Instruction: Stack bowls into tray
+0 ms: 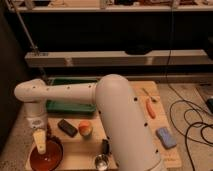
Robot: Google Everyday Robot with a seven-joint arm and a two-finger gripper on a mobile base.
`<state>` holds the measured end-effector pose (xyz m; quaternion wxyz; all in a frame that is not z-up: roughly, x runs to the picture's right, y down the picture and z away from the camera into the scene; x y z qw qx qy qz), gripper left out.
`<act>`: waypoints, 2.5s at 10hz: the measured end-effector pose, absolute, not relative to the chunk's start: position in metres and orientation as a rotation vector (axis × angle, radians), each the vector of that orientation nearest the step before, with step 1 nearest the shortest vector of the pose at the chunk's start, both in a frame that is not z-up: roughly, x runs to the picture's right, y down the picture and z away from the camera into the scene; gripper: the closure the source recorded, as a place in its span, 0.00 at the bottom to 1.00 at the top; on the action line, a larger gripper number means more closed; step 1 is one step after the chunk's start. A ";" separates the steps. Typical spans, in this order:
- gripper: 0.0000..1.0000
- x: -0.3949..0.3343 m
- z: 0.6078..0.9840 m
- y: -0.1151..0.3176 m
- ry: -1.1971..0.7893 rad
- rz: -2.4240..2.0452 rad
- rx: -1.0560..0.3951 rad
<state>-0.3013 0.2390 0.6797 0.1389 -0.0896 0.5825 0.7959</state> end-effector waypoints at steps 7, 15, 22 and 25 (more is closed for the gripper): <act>0.20 -0.301 0.680 0.239 1.686 2.301 -0.259; 0.20 -0.288 0.659 0.221 1.479 2.409 -0.343; 0.20 -0.277 0.665 0.211 1.384 2.547 -0.340; 0.20 -0.270 0.678 0.211 1.365 2.620 -0.313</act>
